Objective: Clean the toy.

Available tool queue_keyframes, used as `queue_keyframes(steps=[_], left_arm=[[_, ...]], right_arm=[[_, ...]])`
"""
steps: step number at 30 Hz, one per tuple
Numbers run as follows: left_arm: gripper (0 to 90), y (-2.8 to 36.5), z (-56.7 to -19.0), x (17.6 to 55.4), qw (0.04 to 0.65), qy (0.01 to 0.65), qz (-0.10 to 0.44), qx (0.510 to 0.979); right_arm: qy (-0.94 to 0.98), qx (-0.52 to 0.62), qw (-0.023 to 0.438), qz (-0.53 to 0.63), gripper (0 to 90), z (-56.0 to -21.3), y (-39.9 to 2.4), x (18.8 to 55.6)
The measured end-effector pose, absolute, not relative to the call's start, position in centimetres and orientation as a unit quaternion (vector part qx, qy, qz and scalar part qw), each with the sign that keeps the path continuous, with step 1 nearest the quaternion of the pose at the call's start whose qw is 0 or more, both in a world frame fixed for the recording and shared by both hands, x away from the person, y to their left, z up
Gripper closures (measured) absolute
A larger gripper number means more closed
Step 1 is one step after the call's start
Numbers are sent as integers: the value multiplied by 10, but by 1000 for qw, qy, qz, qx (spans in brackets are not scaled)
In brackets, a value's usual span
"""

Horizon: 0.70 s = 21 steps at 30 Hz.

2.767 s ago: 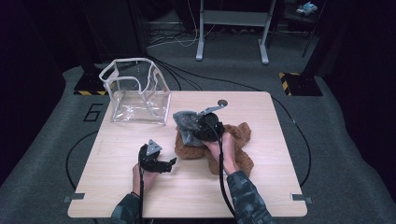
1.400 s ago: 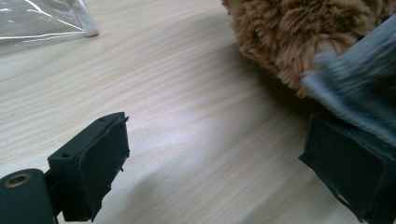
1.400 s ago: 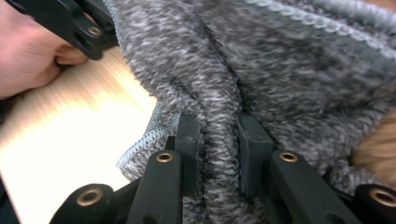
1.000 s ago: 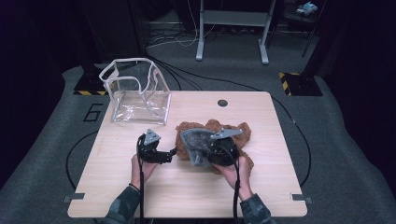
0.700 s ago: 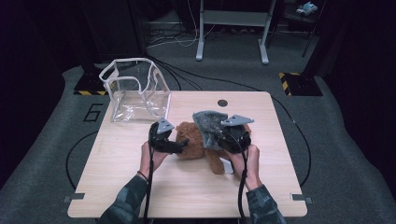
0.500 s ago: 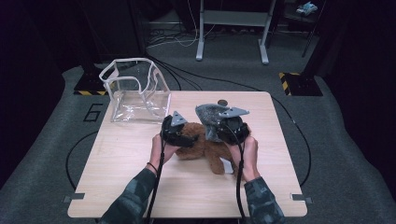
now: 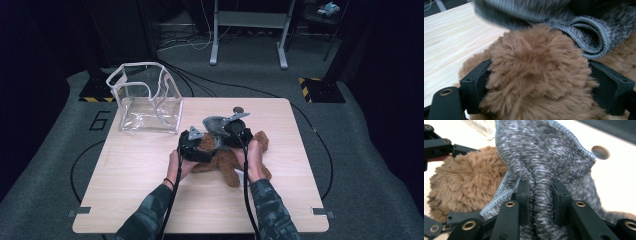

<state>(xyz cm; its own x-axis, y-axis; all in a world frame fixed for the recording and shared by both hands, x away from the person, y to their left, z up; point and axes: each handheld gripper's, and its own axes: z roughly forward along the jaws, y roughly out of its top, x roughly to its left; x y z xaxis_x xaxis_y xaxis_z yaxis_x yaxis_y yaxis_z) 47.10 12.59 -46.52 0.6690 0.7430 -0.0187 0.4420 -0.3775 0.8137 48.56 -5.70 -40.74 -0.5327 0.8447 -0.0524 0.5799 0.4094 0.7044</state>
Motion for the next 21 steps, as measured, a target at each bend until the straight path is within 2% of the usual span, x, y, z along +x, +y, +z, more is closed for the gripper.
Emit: queue_keyframes(steps=[3, 11, 21], left_arm=[[136, 126, -468, 470, 421, 369, 181, 809], [137, 124, -469, 469, 420, 368, 188, 808], [137, 123, -468, 468, 418, 364, 190, 811]], right_arm=[[817, 442, 202, 310, 725, -414, -55, 490], [813, 454, 230, 283, 739, -413, -63, 493], [795, 489, 253, 257, 738, -407, -109, 495]])
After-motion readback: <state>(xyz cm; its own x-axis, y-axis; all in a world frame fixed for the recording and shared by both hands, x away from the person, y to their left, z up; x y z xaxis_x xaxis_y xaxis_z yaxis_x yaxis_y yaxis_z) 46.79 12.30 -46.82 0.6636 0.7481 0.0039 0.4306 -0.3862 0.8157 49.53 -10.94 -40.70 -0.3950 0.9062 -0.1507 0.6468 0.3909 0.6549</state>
